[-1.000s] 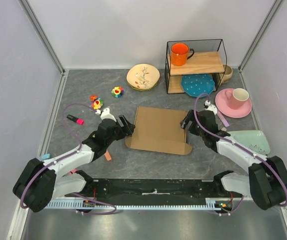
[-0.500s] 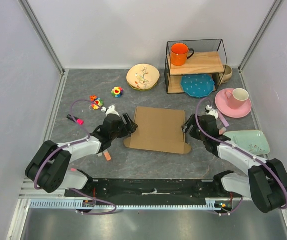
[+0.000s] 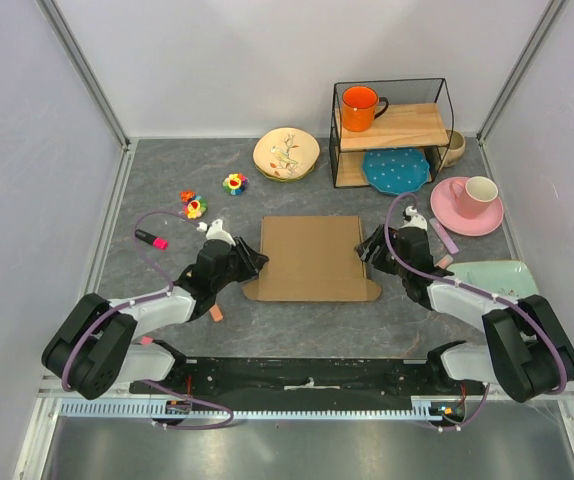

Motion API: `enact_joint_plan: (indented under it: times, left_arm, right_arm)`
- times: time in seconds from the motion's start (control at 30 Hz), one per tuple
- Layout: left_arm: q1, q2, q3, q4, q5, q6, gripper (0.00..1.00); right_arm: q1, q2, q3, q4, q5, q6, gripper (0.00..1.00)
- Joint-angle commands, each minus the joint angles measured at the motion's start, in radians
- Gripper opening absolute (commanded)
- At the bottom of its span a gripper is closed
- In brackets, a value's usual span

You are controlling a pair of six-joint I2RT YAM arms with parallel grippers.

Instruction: Fold the paper box

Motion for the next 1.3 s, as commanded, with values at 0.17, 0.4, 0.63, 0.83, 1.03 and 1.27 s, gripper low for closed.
enact_joint_plan:
  times: [0.17,0.4,0.63,0.83,1.03,1.27]
  left_arm:
    - [-0.004,-0.021,-0.032,-0.035,-0.016,-0.018,0.35]
    - [-0.004,-0.013,-0.043,-0.032,-0.018,-0.025,0.34]
    - [-0.004,0.000,-0.038,-0.030,-0.027,-0.016,0.34]
    - [-0.004,-0.019,-0.030,-0.063,-0.044,-0.015,0.33]
    - [-0.004,-0.142,0.060,-0.234,-0.102,0.025,0.50]
    - [0.000,-0.260,0.140,-0.349,-0.152,0.065,0.69]
  right_arm:
    - [0.014,-0.017,-0.001,-0.064,-0.030,-0.020,0.73]
    - [0.014,0.018,-0.029,-0.023,-0.053,-0.019,0.46]
    - [0.014,0.015,-0.061,-0.011,-0.062,-0.019,0.23]
    - [0.014,-0.003,-0.075,-0.023,-0.065,-0.011,0.01]
    - [0.010,-0.088,0.011,-0.150,-0.018,-0.023,0.16]
    - [-0.045,-0.200,0.103,-0.286,-0.007,-0.046,0.64]
